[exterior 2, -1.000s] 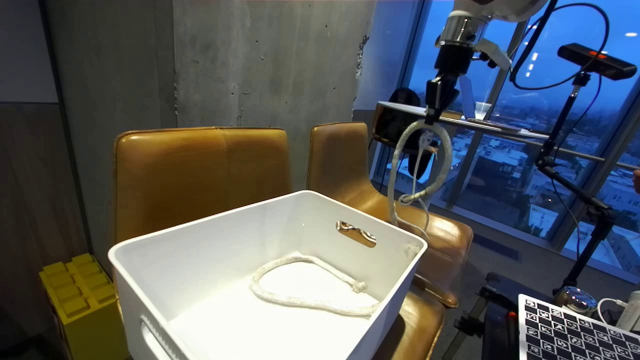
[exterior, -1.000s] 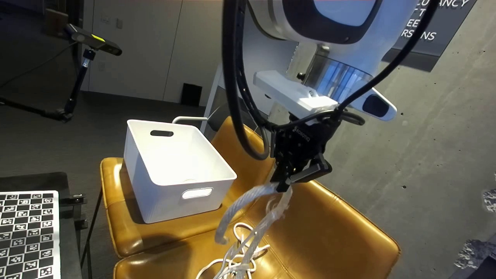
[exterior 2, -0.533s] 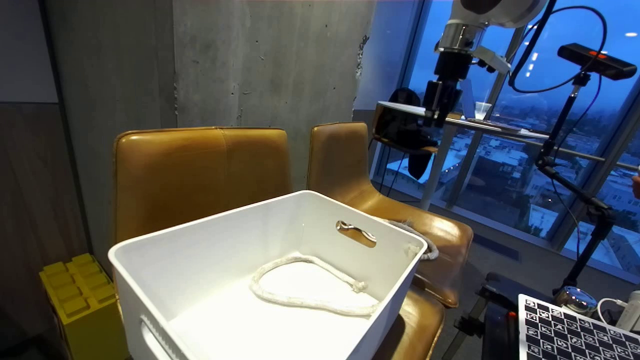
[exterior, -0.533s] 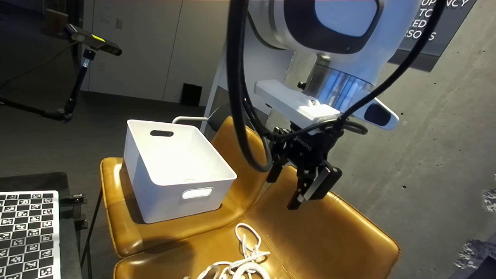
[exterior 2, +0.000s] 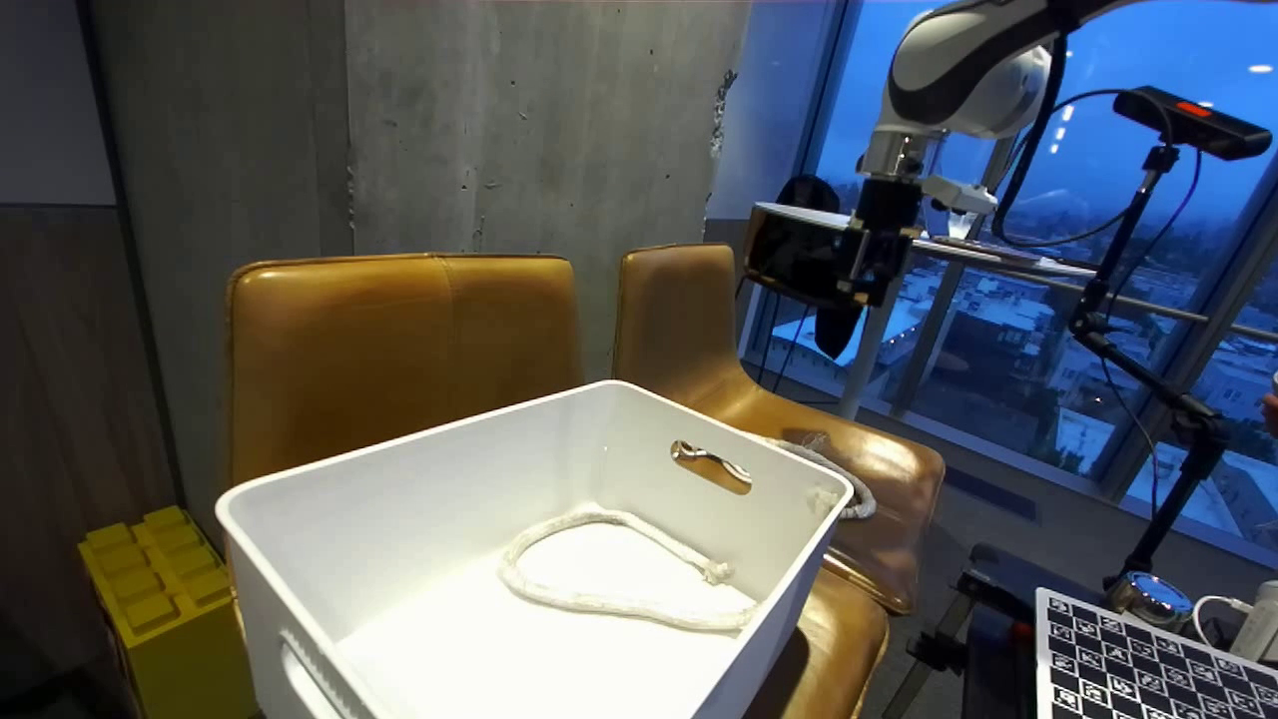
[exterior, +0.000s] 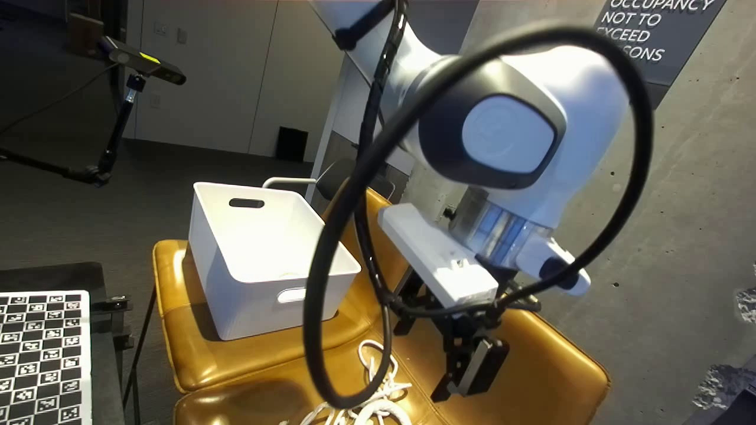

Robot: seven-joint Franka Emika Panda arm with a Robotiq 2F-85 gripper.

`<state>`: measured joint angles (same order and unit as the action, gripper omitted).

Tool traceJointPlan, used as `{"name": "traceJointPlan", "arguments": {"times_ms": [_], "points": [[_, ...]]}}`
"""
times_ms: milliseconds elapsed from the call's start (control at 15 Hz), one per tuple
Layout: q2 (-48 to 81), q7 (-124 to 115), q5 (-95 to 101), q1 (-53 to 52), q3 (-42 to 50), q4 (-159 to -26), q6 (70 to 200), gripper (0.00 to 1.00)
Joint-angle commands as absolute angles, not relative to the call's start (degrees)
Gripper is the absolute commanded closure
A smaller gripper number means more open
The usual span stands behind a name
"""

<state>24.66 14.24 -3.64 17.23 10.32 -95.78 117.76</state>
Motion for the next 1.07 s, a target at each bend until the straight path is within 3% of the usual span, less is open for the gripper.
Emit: {"name": "traceJointPlan", "arguments": {"times_ms": [0,67,133,333,600,1000], "points": [[26.8,14.4,-3.0,17.4,9.8,-99.3,122.7,0.1],[27.4,14.1,-2.6,17.2,9.8,-100.7,124.2,0.12],[28.1,13.7,-2.3,17.0,9.8,-102.6,126.0,0.23],[29.8,13.2,-0.5,16.6,10.2,-108.5,131.7,0.31],[31.8,11.0,2.7,15.9,11.1,-115.3,139.3,0.36],[32.3,9.7,5.6,15.6,11.9,-119.7,148.0,0.35]]}}
